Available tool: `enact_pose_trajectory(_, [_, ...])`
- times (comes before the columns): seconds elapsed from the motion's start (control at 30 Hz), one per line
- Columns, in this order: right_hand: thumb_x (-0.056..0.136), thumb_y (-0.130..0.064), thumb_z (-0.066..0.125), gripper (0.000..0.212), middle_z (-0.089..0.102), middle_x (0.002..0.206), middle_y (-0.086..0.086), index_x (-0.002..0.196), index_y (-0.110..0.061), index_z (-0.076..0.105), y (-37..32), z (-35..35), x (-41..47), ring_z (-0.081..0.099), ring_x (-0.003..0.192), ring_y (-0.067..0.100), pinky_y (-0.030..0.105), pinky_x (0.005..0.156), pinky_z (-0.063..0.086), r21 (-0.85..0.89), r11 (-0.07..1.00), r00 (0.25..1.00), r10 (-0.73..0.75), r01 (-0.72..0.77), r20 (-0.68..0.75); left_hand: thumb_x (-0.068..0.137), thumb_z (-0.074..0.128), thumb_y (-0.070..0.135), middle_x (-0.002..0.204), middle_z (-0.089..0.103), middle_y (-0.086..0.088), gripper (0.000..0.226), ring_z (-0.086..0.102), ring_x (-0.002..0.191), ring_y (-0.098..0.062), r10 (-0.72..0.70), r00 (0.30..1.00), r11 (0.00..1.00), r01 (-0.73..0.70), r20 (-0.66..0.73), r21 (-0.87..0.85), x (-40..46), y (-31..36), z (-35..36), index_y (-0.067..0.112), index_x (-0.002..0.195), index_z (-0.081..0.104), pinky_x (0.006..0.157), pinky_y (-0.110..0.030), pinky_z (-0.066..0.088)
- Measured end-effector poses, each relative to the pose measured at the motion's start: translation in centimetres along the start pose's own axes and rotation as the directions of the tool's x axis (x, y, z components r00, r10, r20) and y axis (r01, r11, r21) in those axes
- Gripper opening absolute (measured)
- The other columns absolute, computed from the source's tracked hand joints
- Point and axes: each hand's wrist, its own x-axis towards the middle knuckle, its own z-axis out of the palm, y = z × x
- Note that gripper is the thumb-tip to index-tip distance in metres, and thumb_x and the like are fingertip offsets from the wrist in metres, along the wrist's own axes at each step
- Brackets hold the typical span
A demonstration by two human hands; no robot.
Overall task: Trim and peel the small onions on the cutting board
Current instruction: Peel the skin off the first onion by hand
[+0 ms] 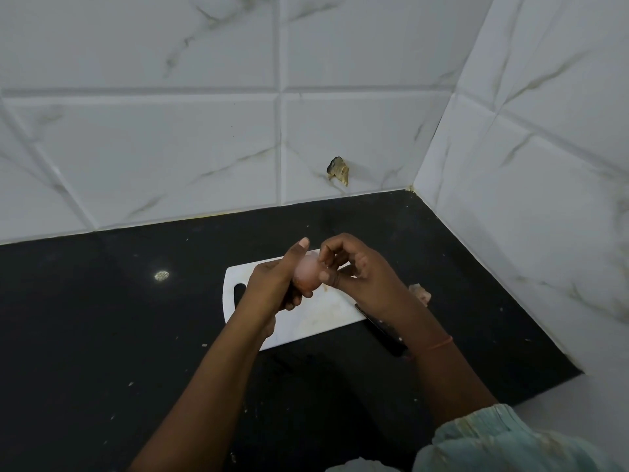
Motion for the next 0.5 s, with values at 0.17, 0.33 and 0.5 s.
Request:
enact_pose_trajectory(0.17, [0.087, -0.011, 0.068, 0.023, 0.058, 0.103, -0.005, 0.095, -0.030, 0.058, -0.06, -0.33, -0.05, 0.060, 0.092, 0.010, 0.023, 0.079, 0.052, 0.008, 1.000, 1.000, 0.001, -0.001, 0.026, 0.087, 0.059, 0.060, 0.063, 0.068, -0.015, 0.060, 0.050, 0.046, -0.015, -0.005, 1.000, 0.998, 0.006, -0.022, 0.055, 0.19, -0.14, 0.04, 0.001, 0.087, 0.072, 0.049, -0.025, 0.041])
enact_pose_trajectory(0.33, [0.090, -0.012, 0.065, 0.013, 0.056, 0.099, -0.011, 0.095, -0.022, 0.057, 0.16, -0.35, 0.01, 0.058, 0.092, 0.009, 0.024, 0.077, 0.051, 0.007, 1.000, 1.000, 0.005, -0.005, 0.029, 0.086, 0.058, 0.060, 0.061, 0.067, -0.014, 0.059, 0.049, 0.044, -0.014, 0.006, 1.000, 0.997, -0.005, -0.015, 0.074, 0.17, -0.16, 0.03, 0.002, 0.085, 0.072, 0.048, -0.024, 0.041])
enact_pose_trajectory(0.5, [0.090, -0.010, 0.063, 0.014, 0.057, 0.096, -0.014, 0.093, -0.022, 0.057, 0.17, -0.28, -0.14, 0.058, 0.092, 0.008, 0.024, 0.078, 0.051, -0.062, 0.998, 0.999, -0.032, 0.032, -0.007, 0.085, 0.061, 0.059, 0.058, 0.065, -0.013, 0.059, 0.047, 0.042, -0.015, -0.010, 1.000, 0.998, 0.011, -0.011, 0.061, 0.14, -0.16, 0.05, 0.001, 0.087, 0.071, 0.046, -0.024, 0.038])
